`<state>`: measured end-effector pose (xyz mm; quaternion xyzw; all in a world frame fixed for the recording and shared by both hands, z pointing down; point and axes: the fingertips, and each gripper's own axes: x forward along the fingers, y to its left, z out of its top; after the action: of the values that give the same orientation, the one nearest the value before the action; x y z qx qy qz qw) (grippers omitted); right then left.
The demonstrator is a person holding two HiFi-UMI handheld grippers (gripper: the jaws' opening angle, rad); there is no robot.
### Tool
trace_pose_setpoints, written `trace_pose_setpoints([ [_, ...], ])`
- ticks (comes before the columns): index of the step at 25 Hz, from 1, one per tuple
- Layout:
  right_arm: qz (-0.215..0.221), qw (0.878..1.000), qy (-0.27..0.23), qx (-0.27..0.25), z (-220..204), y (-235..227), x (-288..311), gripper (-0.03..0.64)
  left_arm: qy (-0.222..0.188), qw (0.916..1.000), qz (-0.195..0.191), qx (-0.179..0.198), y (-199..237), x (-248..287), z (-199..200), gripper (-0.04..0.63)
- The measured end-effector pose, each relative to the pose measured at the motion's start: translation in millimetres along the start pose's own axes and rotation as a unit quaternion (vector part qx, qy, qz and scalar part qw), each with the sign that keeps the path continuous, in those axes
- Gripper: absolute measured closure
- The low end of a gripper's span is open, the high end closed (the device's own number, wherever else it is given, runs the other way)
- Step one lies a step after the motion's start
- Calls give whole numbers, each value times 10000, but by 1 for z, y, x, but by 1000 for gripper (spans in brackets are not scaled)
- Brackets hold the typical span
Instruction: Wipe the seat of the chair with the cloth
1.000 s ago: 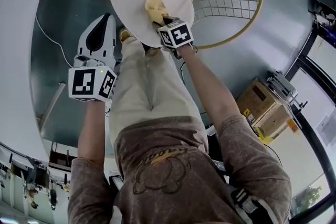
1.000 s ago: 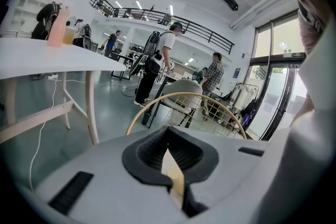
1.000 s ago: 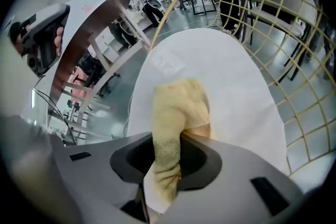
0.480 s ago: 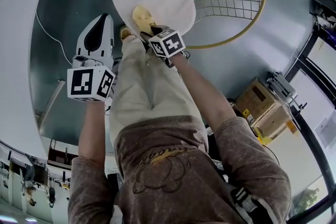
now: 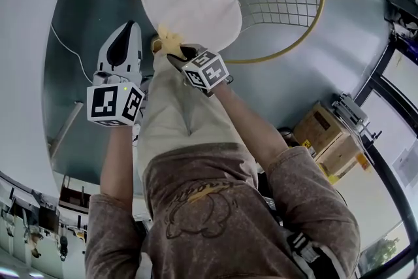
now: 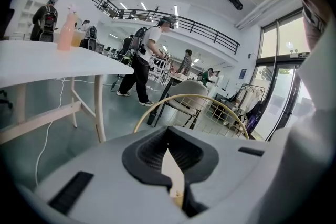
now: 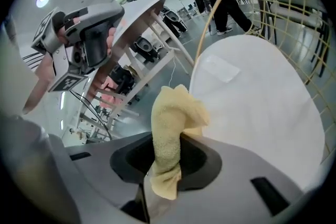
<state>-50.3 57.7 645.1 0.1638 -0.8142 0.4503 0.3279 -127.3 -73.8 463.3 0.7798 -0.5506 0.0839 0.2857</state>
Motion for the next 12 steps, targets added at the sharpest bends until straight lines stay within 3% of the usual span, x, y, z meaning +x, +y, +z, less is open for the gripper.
trace_pose_setpoints([
  [12,-225,9959,-784,-403,77,32,-94,497,-132,9999,88,12,-22,-44,49,586],
])
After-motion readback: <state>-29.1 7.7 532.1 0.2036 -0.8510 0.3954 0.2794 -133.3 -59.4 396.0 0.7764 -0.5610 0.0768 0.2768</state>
